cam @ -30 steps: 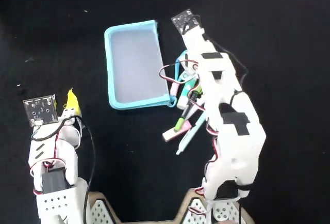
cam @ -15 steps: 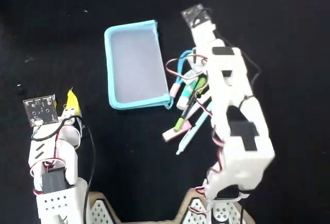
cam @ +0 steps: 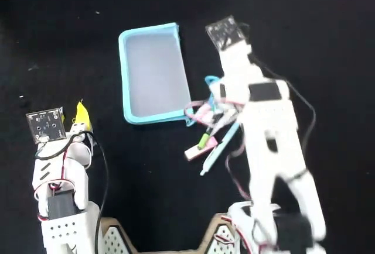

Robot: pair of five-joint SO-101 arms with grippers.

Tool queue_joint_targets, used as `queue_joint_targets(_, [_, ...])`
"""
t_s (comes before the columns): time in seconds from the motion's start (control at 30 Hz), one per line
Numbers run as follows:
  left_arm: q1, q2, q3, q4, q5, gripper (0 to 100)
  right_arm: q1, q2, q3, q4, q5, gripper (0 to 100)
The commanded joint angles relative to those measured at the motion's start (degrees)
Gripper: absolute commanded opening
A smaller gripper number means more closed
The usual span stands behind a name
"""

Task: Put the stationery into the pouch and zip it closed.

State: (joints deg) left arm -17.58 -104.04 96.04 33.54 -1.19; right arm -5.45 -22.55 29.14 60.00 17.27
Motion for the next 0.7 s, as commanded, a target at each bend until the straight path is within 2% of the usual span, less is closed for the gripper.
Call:
queue_joint_targets(0.0, [0.4,-0.4,1.3,0.3,-0.9,15,0.4,-14.5,8.0,1.4,-0.1,1.0])
queue_joint_targets(0.2, [0.4,-0.4,1.3,0.3,-0.9,15,0.9,-25.6,10.9,14.3,0.9,1.1])
queue_joint_targets(0.43, [0.4,-0.4,1.3,0.3,-0.9,15,1.0,-26.5,11.4,26.0,14.0,1.1])
queue_joint_targets(0.67, [0.3,-0.4,1.3,0.4,-0.9,15,1.0,-19.8,16.1,22.9,15.2,1.3])
